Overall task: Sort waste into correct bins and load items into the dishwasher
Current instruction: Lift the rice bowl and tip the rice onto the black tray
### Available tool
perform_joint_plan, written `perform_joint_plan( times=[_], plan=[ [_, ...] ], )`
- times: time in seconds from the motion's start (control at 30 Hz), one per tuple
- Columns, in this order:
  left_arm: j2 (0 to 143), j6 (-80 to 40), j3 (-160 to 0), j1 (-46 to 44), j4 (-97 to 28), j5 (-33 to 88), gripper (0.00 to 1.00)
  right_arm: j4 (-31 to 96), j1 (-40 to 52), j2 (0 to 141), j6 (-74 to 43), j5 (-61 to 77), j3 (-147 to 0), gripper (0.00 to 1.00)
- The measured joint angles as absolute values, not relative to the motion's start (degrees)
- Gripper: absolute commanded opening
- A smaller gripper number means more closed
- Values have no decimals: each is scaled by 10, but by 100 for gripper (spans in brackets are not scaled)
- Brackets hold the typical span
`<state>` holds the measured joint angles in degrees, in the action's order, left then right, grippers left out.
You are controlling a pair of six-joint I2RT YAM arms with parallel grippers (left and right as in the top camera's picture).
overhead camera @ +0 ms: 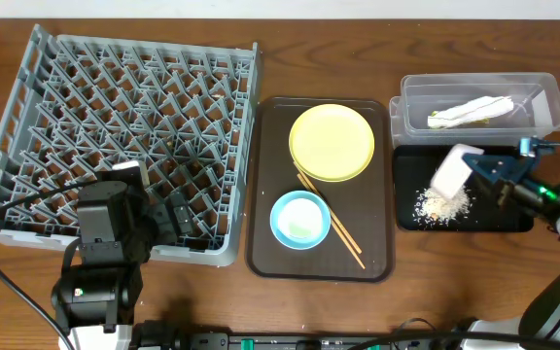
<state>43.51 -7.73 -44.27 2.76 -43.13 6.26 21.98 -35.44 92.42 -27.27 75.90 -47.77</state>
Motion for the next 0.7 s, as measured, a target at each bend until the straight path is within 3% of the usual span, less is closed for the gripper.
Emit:
perform_joint_plan(
  times=[0.37, 0.7],
  plan=[
    [435, -77, -443, 28, -432, 63, 98, 166, -446, 924, -386, 765, -478, 1],
    [435, -77, -443, 28, -431, 63, 98, 75, -453, 924, -440, 845, -477, 1]
  ],
)
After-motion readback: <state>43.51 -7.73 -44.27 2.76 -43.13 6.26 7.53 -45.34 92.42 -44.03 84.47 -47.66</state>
